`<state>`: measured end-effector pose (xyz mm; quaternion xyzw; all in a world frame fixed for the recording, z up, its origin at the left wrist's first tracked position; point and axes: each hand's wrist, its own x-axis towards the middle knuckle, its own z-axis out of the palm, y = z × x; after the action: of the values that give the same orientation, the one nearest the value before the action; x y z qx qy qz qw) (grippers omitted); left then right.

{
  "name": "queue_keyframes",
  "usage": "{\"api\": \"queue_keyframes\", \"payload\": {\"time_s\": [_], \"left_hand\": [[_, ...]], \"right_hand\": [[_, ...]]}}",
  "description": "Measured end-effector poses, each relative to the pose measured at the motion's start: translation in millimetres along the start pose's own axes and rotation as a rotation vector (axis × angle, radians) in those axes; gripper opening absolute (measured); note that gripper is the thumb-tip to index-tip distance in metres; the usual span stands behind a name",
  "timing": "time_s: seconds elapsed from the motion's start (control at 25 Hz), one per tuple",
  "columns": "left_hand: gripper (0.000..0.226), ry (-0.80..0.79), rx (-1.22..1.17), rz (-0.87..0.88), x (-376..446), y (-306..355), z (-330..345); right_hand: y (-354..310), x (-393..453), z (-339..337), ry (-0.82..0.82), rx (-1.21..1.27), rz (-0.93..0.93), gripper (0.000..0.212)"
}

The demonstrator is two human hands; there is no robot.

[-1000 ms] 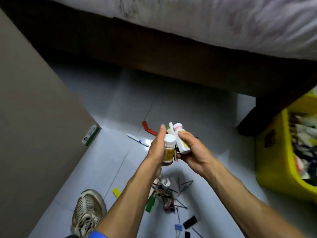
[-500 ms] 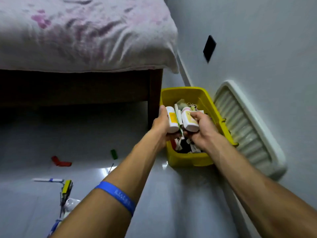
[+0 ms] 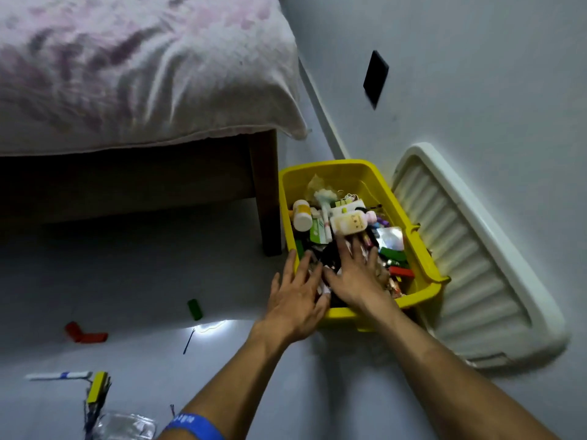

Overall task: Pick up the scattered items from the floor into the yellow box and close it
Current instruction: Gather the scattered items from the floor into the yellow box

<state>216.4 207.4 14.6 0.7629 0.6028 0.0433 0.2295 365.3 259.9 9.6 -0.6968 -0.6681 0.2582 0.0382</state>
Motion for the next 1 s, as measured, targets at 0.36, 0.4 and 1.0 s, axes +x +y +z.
{"api": "queue_keyframes", "payload": {"time_s": [0.36,0.4,1.0], "left_hand": [[0.067,-0.049,-0.068,0.040,-4.4,0.1,-15.1],[0.067,-0.021,-0.103,0.046,-10.6,-3.8,-19.4],[0.065,0.087,-0.192,-0.812,-240.3,-289.5,-6.5]], "right_hand": [[-15.4,12.8,-27.8,0.055,-0.085,-0.024,0.064],[-25.1,-3.4,-25.4,0.186,-0.105,-0.091,0.059],[-187.3,-63.7,185.1,-0.350,-0.107,-0.370,0.063]]}}
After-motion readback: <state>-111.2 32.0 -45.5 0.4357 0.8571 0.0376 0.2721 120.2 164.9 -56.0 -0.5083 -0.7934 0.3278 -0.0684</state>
